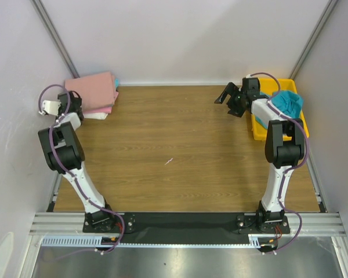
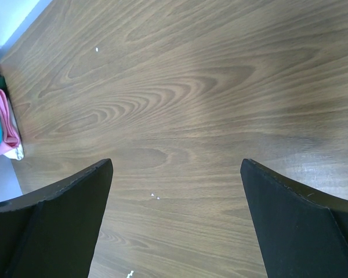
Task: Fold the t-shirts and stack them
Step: Neatly place the folded tshirt to the corner
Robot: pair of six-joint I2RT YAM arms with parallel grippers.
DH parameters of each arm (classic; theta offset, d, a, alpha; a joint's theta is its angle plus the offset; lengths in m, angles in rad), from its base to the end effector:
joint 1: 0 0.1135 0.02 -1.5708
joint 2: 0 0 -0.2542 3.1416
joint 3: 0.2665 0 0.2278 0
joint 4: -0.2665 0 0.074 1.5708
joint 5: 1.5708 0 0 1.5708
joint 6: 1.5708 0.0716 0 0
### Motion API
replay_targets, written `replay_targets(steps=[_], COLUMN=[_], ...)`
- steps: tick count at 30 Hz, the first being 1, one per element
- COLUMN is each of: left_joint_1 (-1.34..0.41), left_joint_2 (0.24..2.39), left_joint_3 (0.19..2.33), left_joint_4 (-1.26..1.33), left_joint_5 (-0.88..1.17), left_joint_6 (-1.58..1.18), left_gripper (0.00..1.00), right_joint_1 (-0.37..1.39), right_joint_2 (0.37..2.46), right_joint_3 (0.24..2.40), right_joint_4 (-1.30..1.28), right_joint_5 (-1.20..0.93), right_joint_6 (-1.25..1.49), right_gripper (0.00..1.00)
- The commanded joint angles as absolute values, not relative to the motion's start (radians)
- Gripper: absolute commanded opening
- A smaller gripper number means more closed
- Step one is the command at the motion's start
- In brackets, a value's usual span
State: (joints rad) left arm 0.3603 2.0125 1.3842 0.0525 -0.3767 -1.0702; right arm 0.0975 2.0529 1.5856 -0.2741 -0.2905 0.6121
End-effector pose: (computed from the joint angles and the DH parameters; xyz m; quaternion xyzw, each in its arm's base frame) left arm 0.4208 0.1867 0.1861 -0.6336 0.5931 -0.0086 0.4968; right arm 0.4620 0.0658 0.1970 0.1741 0.8906 0.2627 0.3278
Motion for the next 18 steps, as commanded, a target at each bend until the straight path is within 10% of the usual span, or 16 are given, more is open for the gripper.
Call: replay_targets(steps=[1,18], left_joint_1=[0.374,0.391], left_joint_2=[2.032,2.12], left_joint_3=[1.433,1.52], left_joint_4=[0.106,0.21], left_joint_5=[-0.359,-0.325], left_joint_6=[-1.101,-1.048], left_gripper=[0.88,0.22], right_joint_1=[0.106,0.12], right_joint_2=[2.034,2.056], right_joint_3=[1.615,1.647], right_joint_4=[-0.281,-0.305], right_joint_5=[-0.272,-0.253], right_joint_6=[0.621,0.634], right_gripper=[1.0,1.0])
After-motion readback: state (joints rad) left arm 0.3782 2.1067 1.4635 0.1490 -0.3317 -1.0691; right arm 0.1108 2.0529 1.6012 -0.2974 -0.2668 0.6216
